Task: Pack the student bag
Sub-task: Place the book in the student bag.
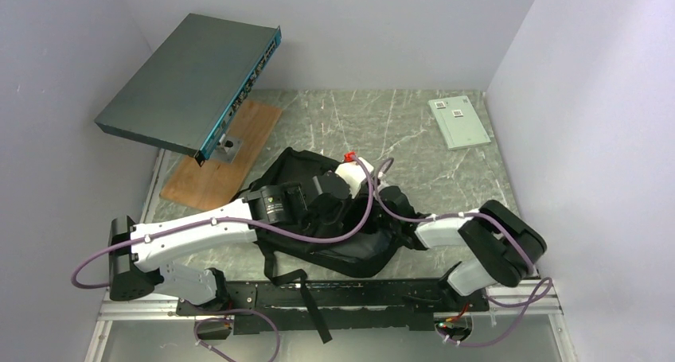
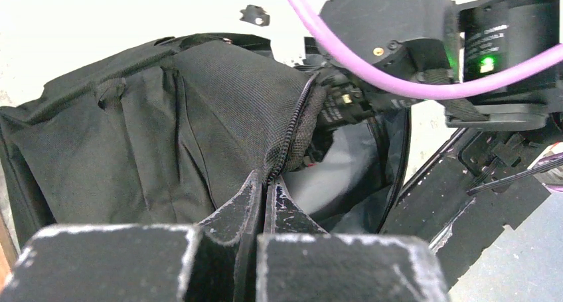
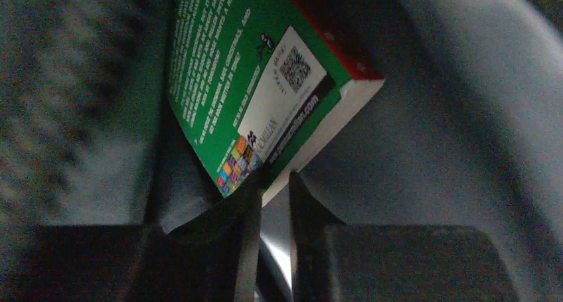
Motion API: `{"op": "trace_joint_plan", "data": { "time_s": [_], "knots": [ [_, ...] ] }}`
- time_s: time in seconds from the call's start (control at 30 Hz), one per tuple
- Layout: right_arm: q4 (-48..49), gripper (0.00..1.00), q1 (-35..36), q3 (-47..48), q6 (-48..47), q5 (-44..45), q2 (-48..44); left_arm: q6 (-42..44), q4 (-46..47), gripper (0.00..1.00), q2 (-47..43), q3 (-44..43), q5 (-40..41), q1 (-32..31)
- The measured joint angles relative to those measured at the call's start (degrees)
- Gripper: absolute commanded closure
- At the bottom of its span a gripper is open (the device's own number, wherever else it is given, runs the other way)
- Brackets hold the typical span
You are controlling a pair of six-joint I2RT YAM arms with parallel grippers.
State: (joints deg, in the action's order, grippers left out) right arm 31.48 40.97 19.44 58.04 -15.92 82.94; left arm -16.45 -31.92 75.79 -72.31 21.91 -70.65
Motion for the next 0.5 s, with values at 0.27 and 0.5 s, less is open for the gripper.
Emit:
{"op": "trace_joint_plan", "data": {
  "time_s": [0.27,0.5],
  "knots": [
    [7.41,0.73,0.22,6.34,0.00,0.33,6.43,-2.03,1.09,1.00,-1.66,2.38,0.02,0.00],
    [8.26,0.48,0.22,3.85,-0.70,-0.92,4.33,-2.89,1.31,1.00,-2.43,3.93,0.59,0.00]
  ]
}}
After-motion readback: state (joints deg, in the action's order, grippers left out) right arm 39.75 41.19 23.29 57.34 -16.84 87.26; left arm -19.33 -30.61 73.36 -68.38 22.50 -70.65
